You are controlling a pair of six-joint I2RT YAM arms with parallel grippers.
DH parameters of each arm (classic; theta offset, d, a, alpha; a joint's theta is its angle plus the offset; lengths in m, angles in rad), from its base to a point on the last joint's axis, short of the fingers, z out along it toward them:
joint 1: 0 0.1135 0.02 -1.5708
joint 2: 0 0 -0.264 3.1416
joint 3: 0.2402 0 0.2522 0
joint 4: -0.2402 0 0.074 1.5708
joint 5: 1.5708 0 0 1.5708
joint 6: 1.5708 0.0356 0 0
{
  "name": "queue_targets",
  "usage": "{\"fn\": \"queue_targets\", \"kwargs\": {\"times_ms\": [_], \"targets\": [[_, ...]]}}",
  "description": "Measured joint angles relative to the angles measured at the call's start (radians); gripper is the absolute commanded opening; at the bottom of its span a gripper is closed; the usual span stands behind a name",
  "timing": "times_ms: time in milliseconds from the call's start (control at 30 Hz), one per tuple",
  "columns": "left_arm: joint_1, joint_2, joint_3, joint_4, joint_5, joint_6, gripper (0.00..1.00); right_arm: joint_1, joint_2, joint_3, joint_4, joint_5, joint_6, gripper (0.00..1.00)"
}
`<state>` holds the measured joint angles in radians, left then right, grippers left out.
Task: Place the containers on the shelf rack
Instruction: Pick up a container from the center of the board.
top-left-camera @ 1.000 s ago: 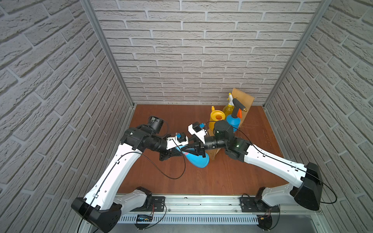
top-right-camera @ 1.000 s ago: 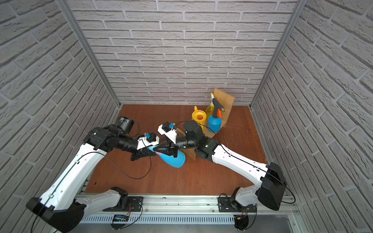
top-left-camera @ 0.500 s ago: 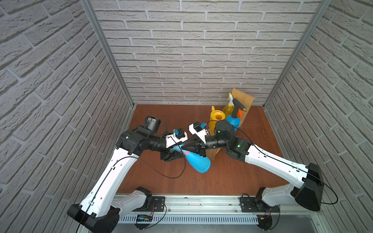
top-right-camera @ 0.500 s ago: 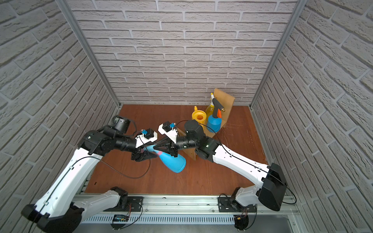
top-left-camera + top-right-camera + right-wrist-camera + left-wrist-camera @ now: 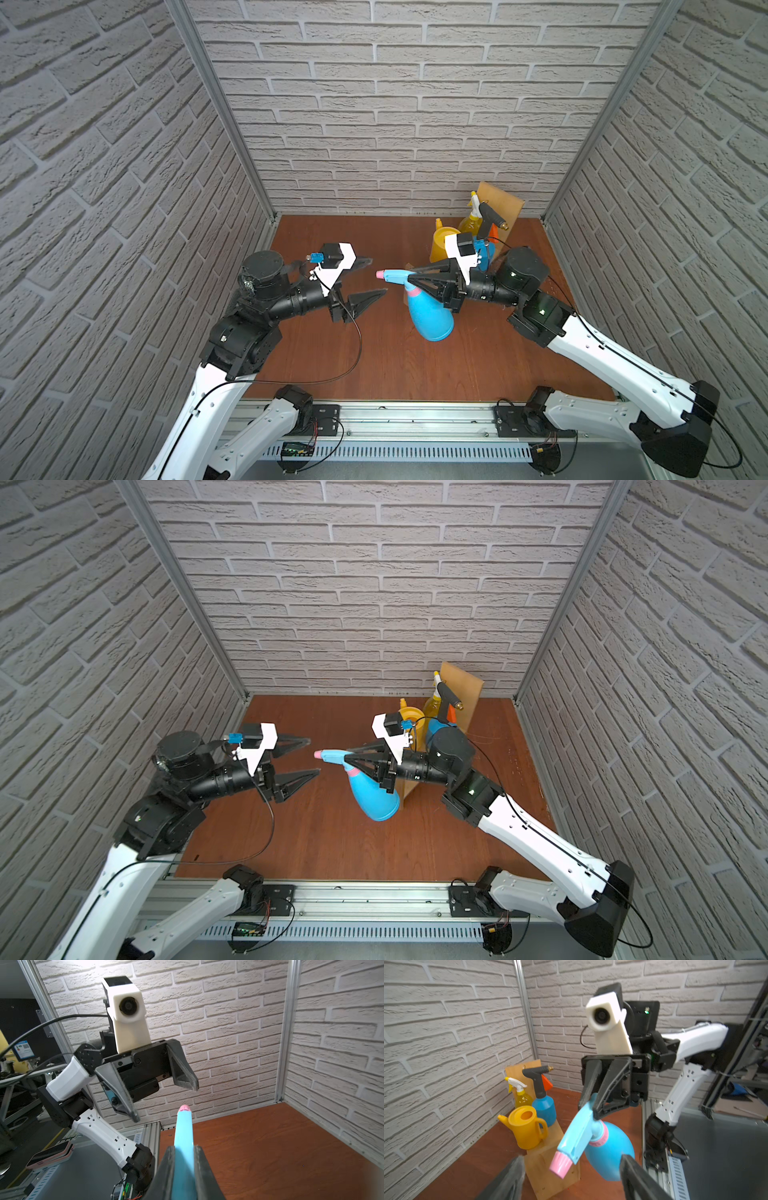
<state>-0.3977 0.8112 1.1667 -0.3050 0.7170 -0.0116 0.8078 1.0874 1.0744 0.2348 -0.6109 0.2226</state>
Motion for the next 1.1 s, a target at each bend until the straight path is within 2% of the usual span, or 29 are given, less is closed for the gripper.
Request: {"fn": "queue_targets", "kwargs": {"times_ms": [100, 233, 500, 667, 1000, 1100], "targets": [[-0.039, 0.027, -0.116, 0.285, -0.063, -0.230, 0.80, -0.019, -0.020, -0.008, 0.064, 0.029, 0.045, 0.03], [-0.120, 0.111, -0.180, 0.513, -0.137, -0.399, 0.79, -0.036, -0.030, -0.028, 0.158, 0.082, 0.108, 0.03], [-0.173, 0.187, -0.179, 0.787, -0.201, -0.566, 0.71, -0.046, -0.030, -0.033, 0.231, 0.107, 0.167, 0.03], [-0.187, 0.227, -0.179, 0.917, -0.200, -0.657, 0.60, -0.047, -0.030, -0.033, 0.253, 0.118, 0.182, 0.03], [-0.223, 0.240, -0.171, 1.006, -0.170, -0.732, 0.39, -0.047, -0.031, -0.033, 0.299, 0.126, 0.214, 0.03], [-0.224, 0.243, -0.171, 1.009, -0.170, -0.742, 0.27, -0.047, -0.031, -0.033, 0.307, 0.124, 0.218, 0.03]]}}
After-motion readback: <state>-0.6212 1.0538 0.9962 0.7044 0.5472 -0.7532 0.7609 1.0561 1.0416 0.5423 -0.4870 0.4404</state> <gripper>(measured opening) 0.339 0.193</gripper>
